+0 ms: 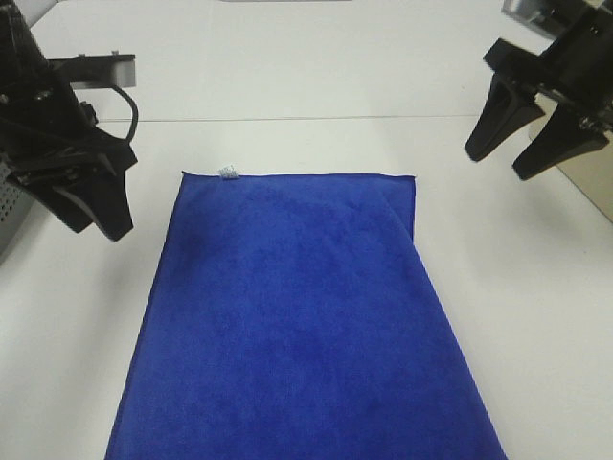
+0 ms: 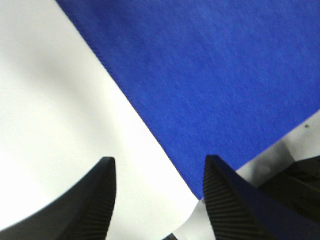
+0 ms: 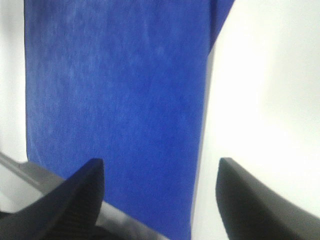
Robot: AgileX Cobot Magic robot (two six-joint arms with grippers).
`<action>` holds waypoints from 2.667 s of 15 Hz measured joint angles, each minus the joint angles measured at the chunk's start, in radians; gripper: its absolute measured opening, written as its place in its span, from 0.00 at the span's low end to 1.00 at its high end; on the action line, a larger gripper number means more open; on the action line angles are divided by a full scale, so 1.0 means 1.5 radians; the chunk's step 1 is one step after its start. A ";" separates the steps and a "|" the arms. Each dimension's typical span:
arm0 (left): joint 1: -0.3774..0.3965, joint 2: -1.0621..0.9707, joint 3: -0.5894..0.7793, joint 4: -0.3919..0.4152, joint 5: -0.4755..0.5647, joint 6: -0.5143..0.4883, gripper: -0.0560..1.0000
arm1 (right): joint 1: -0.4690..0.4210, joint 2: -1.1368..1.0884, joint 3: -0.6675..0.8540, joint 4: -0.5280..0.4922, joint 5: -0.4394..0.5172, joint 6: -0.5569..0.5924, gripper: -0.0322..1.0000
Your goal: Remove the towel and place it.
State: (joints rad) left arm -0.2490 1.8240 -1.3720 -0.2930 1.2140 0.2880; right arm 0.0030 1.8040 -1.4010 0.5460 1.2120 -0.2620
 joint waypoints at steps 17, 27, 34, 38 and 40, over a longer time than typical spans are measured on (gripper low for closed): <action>0.159 0.415 -0.503 -0.100 0.001 -0.045 0.61 | -0.063 0.309 -0.364 0.007 0.003 -0.012 0.66; 0.159 0.518 -0.604 -0.101 0.001 -0.052 0.61 | -0.059 0.445 -0.430 0.008 0.003 -0.004 0.67; 0.159 0.538 -0.609 -0.106 0.001 -0.039 0.61 | -0.027 0.481 -0.431 0.010 -0.004 -0.006 0.67; 0.158 0.539 -0.609 -0.113 0.001 -0.035 0.61 | -0.019 0.481 -0.431 0.009 -0.014 -0.006 0.67; 0.150 0.540 -0.609 -0.119 0.001 -0.031 0.61 | -0.014 0.481 -0.432 0.009 -0.018 -0.006 0.67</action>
State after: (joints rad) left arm -0.0240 2.6340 -2.2850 -0.4710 1.2150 0.2410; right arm -0.0180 2.5260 -2.0490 0.5600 1.1850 -0.2710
